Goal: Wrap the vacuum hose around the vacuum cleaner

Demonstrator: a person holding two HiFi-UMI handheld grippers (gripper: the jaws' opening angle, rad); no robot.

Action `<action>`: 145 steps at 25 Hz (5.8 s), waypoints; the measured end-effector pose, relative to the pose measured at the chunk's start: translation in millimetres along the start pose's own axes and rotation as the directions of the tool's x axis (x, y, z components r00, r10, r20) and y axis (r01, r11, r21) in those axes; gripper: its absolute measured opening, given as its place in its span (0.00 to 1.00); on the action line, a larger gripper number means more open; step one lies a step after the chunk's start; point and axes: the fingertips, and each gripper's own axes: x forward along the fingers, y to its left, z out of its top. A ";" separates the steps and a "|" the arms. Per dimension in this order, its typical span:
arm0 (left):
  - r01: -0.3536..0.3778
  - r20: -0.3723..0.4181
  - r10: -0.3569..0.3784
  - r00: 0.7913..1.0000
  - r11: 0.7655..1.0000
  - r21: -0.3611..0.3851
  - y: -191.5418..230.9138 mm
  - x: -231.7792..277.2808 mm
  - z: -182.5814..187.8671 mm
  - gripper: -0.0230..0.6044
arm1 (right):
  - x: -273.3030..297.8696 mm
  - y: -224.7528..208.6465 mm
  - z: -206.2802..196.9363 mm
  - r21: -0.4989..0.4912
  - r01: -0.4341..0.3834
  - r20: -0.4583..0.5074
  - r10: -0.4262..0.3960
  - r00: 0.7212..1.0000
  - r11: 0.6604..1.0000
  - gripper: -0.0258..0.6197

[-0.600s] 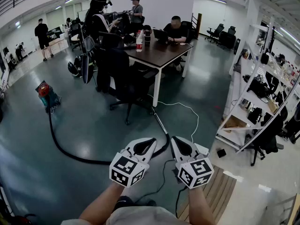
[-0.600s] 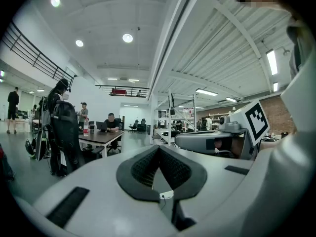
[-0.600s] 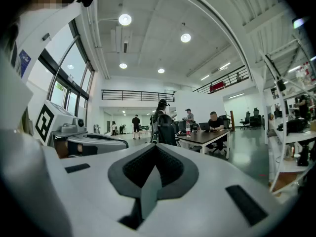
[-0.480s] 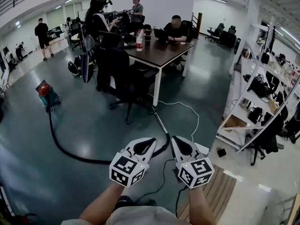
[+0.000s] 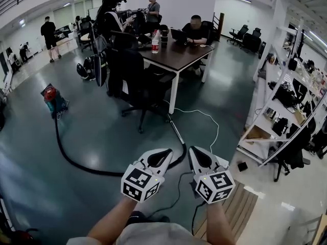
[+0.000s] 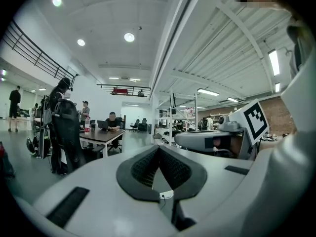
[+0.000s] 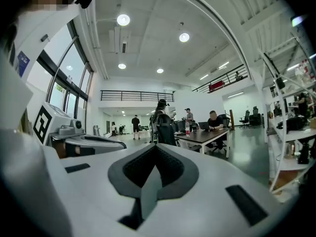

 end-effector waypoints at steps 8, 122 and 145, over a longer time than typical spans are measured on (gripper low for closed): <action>-0.009 -0.018 0.009 1.000 1.000 0.010 5.0 14.0 -2.5 0.04 | 3.8 -17.3 -5.0 -0.013 -0.006 -0.023 0.006 1.000 1.000 0.04; -0.087 -0.547 -0.024 0.837 0.981 -0.175 390.5 634.9 -875.6 0.05 | 505.3 -601.0 -985.2 -0.046 0.208 -0.798 -0.162 0.581 0.977 0.29; 0.106 -0.573 -0.155 0.805 0.987 -0.118 335.2 697.9 -860.0 0.04 | 411.4 -616.1 -893.3 0.038 0.180 -0.708 -0.101 0.699 0.983 0.28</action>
